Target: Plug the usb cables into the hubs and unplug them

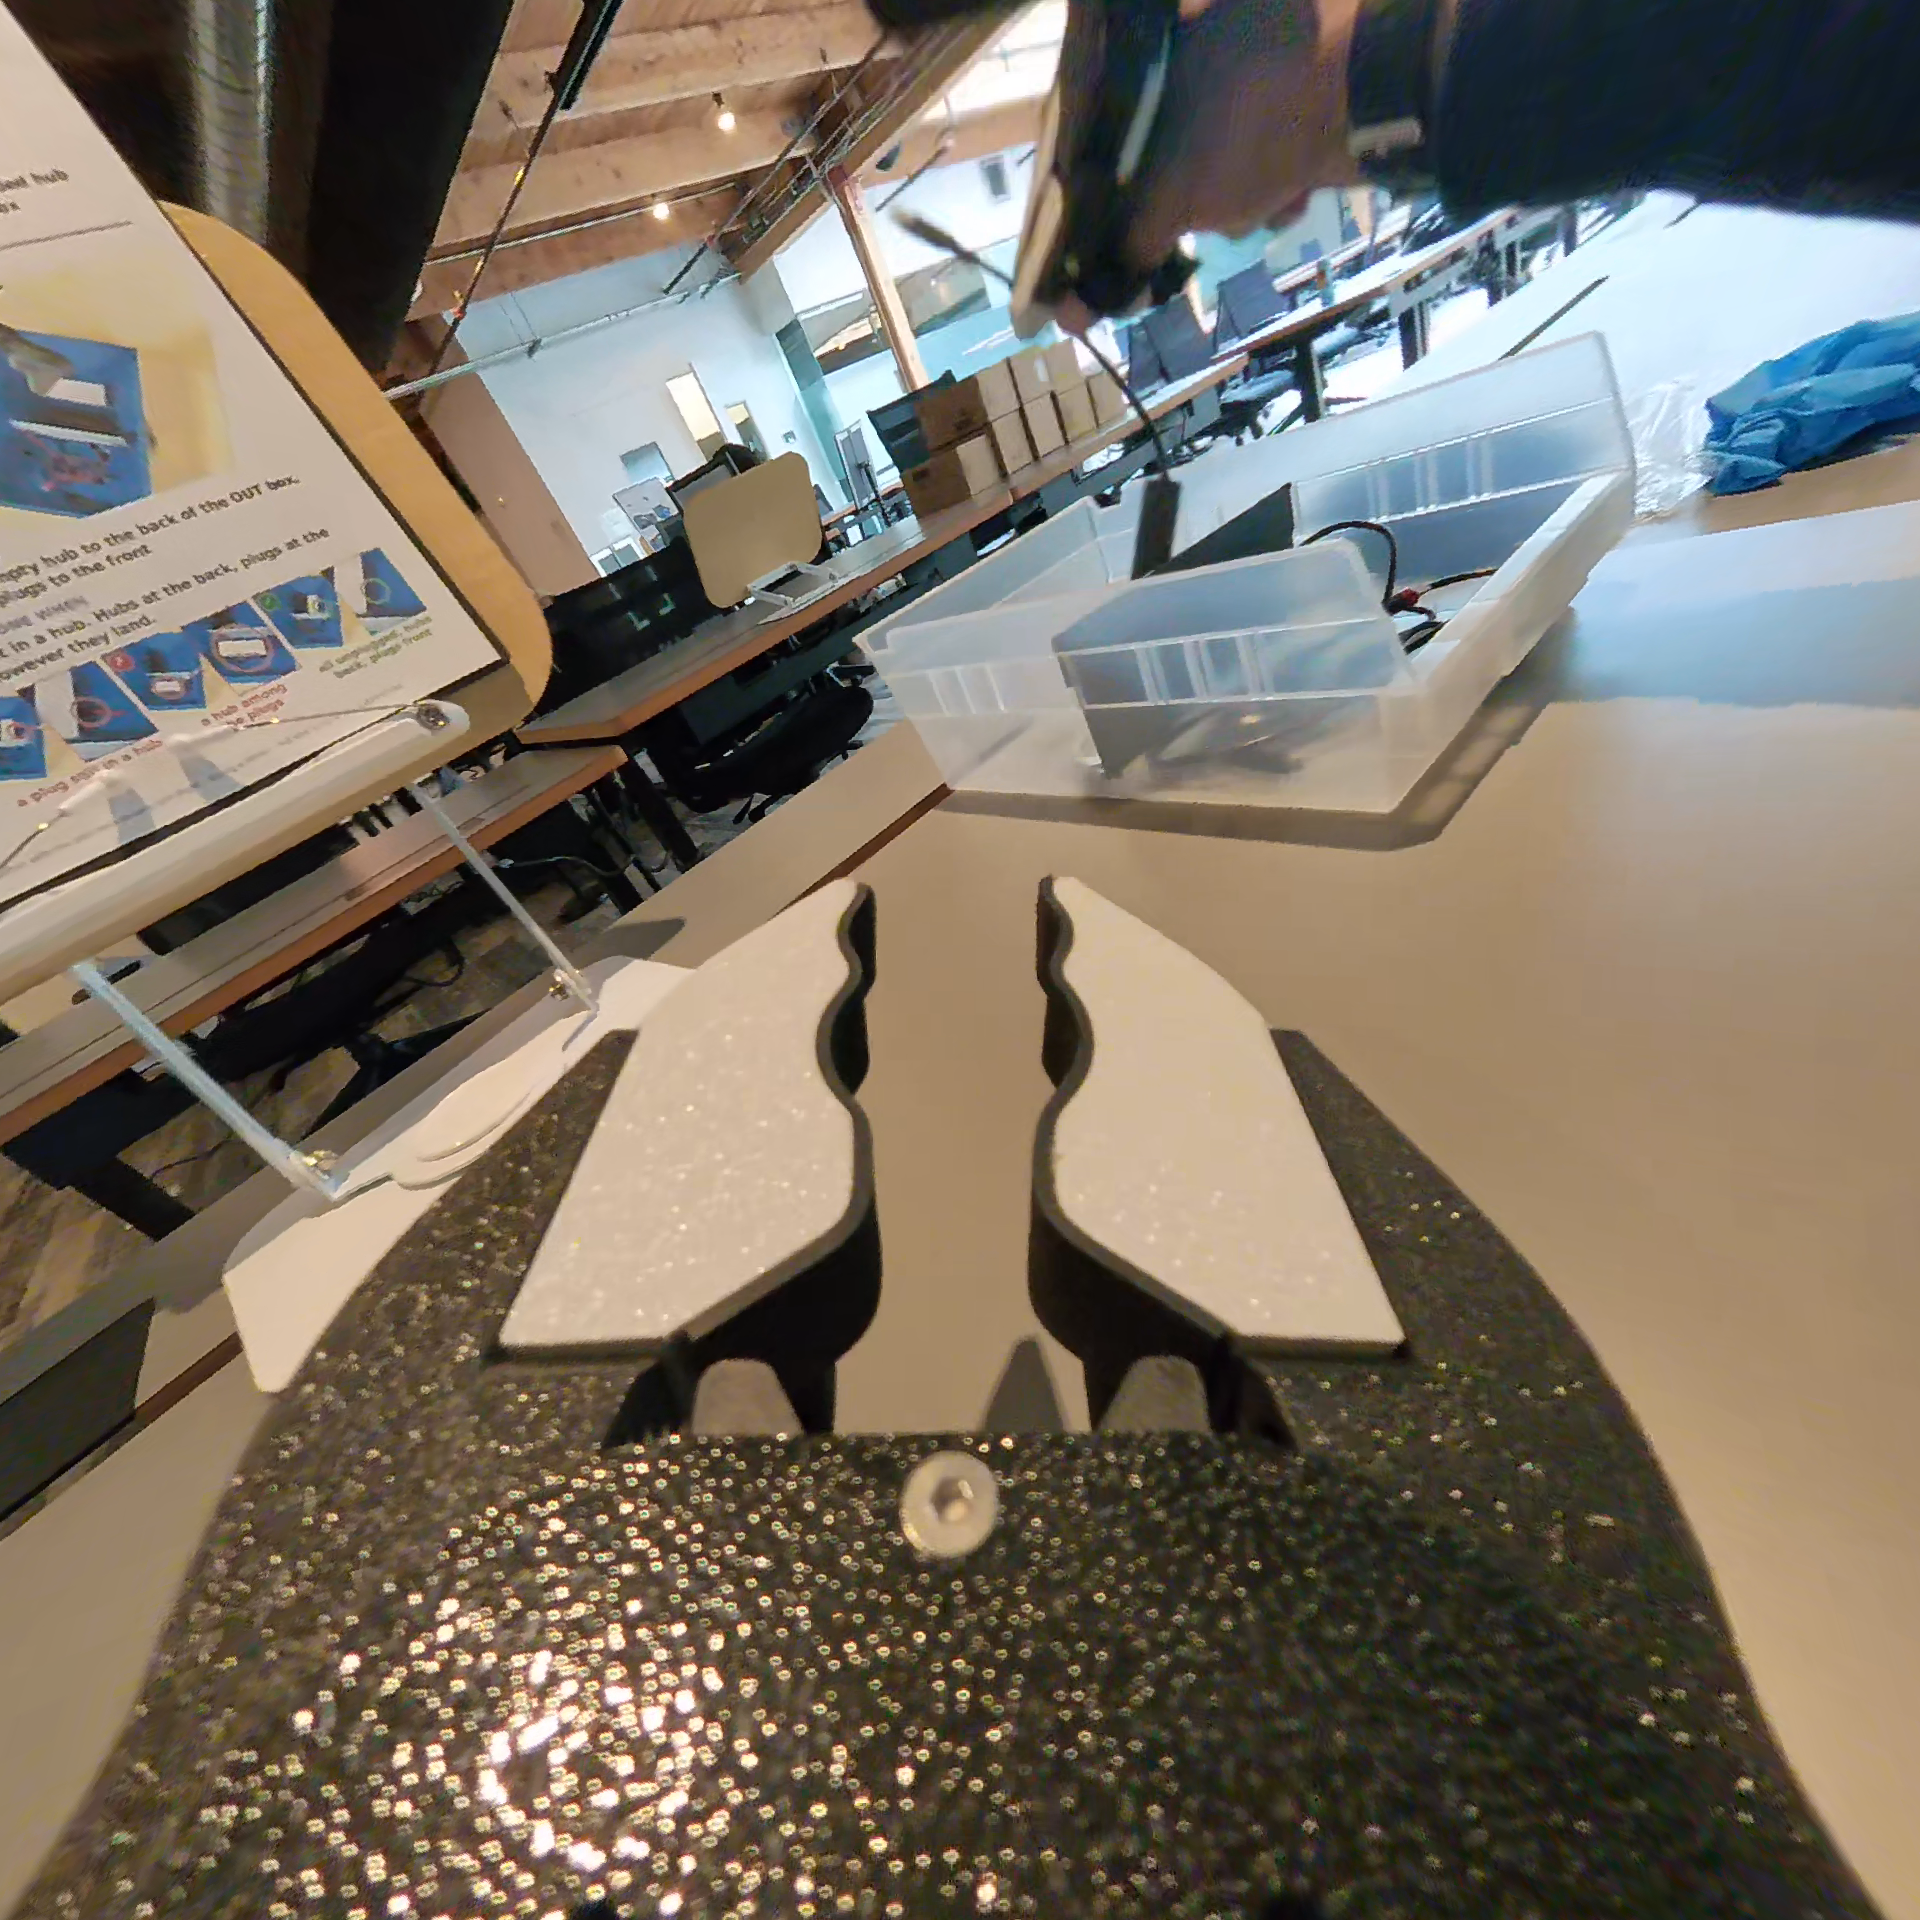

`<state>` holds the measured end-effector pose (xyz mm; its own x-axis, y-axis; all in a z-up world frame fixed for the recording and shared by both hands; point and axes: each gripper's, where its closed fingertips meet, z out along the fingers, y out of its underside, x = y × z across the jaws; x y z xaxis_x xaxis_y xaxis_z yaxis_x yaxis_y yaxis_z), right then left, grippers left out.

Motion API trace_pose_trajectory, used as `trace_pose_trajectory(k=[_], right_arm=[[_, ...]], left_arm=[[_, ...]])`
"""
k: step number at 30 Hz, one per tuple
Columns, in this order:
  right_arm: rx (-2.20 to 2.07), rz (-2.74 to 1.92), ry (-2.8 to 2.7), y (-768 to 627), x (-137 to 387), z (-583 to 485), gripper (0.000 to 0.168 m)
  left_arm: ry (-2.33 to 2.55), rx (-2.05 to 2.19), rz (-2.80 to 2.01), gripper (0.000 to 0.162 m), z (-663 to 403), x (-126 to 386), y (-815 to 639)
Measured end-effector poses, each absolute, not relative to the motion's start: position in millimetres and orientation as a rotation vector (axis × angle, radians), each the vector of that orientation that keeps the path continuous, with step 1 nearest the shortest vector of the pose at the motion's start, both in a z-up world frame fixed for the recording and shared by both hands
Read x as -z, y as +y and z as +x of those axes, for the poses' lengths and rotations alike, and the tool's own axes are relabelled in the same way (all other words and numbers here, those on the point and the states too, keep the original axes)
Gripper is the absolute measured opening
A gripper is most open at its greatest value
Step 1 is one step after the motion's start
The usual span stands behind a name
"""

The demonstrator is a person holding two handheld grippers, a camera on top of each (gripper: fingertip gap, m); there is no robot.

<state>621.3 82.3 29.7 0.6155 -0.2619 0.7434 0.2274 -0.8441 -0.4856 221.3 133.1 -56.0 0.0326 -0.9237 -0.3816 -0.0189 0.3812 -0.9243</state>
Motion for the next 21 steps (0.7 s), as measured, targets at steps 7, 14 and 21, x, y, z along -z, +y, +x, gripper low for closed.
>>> trace_pose_trajectory(k=[7, 14, 21], right_arm=[[1.379, -1.95, 0.003, 65, -146, 570, 0.003], [1.268, -1.771, -0.037, 54, -204, 487, 0.002], [0.96, -1.536, -0.142, 52, -207, 355, 0.002]], left_arm=[[1.379, 0.942, -0.909, 0.029, 228, 54, 115], [1.346, 1.08, -0.904, 0.03, 226, 38, 109], [1.291, 1.424, -0.853, 0.045, 208, -5, 103]])
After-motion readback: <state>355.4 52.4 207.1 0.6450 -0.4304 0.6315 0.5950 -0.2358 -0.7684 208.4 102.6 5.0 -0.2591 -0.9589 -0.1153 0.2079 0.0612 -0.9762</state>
